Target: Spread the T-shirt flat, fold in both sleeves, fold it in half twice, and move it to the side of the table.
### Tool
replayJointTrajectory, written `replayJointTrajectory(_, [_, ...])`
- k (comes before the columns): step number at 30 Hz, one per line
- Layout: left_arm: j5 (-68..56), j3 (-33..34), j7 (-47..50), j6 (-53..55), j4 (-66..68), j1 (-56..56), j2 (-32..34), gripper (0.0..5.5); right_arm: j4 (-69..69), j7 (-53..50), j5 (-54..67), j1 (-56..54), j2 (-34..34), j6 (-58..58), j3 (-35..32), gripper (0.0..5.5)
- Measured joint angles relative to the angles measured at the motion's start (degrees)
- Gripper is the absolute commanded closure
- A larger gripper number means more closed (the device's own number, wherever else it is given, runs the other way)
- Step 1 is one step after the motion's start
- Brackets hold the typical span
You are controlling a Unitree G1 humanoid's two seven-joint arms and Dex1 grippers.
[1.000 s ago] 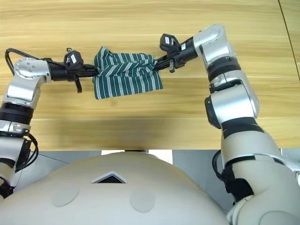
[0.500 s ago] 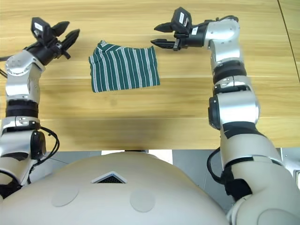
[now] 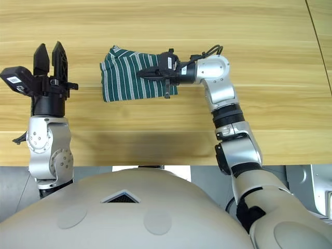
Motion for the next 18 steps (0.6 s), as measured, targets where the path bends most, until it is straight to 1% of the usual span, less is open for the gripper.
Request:
replayJointTrajectory(4, [0.6,-3.3,-0.1,-1.9,0.1,3.5,-1.1,3.56,12.3,-6.1,-6.6,-5.4,3.5,-4.1,2.7,5.47])
replayJointTrajectory(11, [0.9,-4.3,-0.6,-5.3,2.4,5.9,-0.7,3.56,32.2,-14.3,-12.2,-15.0,10.4,-10.0,4.1,5.47])
replayJointTrajectory(14, [0.7,-4.8,-1.5,-6.1,2.4,6.8,-0.4,3.56,37.8,-19.0,-15.5,-17.4,11.8,-11.1,4.6,5.47])
replayJointTrajectory(18, [0.7,-5.1,-1.6,-6.6,2.4,7.2,-0.4,3.56,41.5,-25.3,-18.0,-19.0,11.9,-11.5,5.2,5.47])
